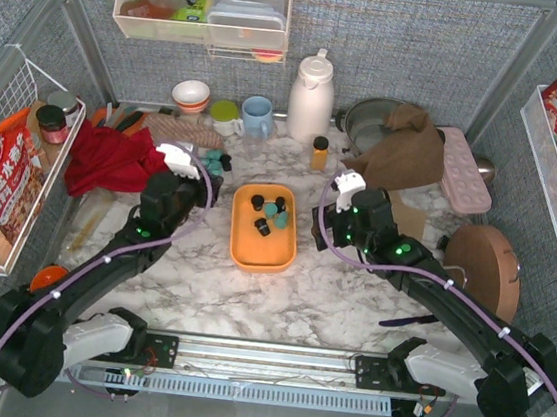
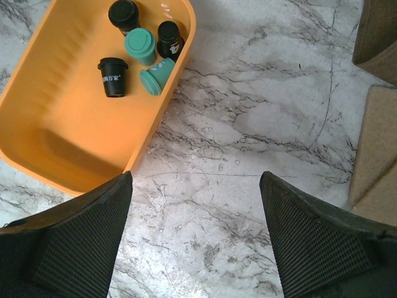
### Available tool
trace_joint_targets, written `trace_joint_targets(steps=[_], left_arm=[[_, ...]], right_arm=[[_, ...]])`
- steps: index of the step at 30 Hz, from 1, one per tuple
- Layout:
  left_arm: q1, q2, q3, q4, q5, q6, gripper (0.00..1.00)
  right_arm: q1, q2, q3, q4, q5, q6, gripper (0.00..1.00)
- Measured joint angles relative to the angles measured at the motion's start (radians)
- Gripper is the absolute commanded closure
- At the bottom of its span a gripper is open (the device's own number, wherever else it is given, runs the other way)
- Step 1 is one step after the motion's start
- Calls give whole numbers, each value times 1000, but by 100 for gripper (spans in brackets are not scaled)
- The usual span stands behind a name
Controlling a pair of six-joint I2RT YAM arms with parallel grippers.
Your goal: Mix the coffee capsules in the storage basket
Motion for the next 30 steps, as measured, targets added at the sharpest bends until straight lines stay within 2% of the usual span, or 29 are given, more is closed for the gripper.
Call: trace_joint_targets(steps=[11, 21, 30], left_arm=[[-190, -75, -153, 154, 80, 145, 62], [-343, 6, -353, 486, 216, 404, 63], [-417, 102, -430, 759, 304, 571, 62]], right_arm=[[2, -32, 39, -55, -9, 45, 12], [32, 14, 112, -72, -76, 132, 13], [154, 94, 177, -35, -134, 217, 19]])
